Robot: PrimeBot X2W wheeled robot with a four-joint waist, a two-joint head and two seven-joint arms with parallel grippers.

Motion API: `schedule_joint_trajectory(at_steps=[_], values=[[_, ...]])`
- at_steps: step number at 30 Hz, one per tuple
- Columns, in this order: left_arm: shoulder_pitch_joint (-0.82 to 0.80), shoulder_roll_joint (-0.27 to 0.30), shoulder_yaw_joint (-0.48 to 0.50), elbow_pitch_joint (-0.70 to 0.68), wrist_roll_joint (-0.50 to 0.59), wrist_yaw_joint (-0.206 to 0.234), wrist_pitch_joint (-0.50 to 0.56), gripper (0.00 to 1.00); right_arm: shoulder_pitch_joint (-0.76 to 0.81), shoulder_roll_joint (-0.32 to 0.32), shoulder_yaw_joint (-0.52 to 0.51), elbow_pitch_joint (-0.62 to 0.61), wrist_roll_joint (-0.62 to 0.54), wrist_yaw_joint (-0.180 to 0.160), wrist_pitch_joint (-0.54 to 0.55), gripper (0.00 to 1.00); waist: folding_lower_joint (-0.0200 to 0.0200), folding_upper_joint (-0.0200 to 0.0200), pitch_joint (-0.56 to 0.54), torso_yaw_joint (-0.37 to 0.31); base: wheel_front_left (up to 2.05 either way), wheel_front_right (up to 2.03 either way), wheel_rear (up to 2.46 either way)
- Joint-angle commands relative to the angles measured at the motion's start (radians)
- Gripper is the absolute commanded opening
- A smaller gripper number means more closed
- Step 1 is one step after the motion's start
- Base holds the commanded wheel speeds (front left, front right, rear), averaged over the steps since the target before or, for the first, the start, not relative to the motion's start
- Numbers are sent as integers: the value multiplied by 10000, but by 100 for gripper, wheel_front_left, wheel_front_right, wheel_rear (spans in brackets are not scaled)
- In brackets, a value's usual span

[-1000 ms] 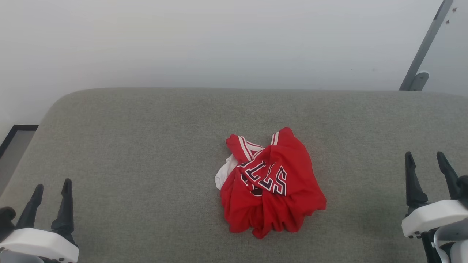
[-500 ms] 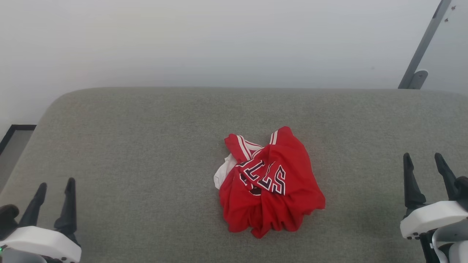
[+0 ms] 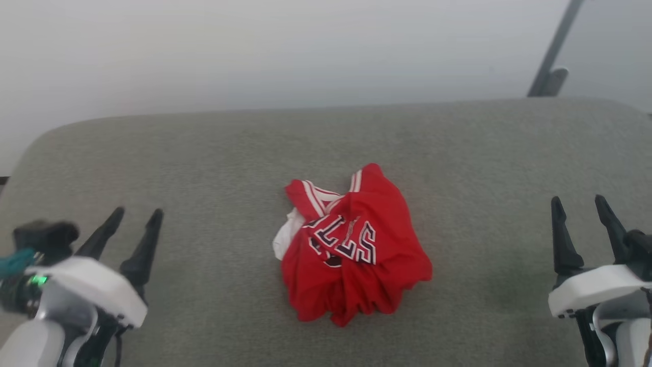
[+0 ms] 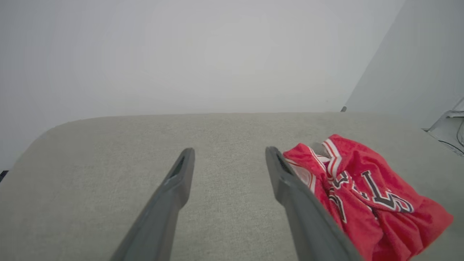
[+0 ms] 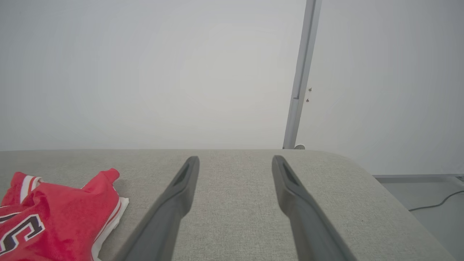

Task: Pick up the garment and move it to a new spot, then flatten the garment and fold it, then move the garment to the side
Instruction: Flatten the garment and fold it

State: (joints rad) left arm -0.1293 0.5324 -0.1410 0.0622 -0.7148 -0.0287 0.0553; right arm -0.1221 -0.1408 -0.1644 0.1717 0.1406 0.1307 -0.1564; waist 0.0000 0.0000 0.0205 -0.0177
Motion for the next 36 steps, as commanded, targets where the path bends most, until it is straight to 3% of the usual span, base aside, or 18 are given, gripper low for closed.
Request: schedule_joint_trajectory(at_steps=[1,21,36], values=[[-250,68,-138,-60,9,-83,237,100,-125,5,46,68,6,1,-100,100,0,0,176,-280,0,0,0],[-3300,-27,-2191,892,-293,-256,4670,100,-1104,160,551,976,204,1,-732,100,0,0,943,-2109,0,0,0],[-3725,-98,-3009,2104,-197,380,6672,100,-1320,215,533,1361,287,1,-994,100,0,0,1255,-2498,0,0,0]])
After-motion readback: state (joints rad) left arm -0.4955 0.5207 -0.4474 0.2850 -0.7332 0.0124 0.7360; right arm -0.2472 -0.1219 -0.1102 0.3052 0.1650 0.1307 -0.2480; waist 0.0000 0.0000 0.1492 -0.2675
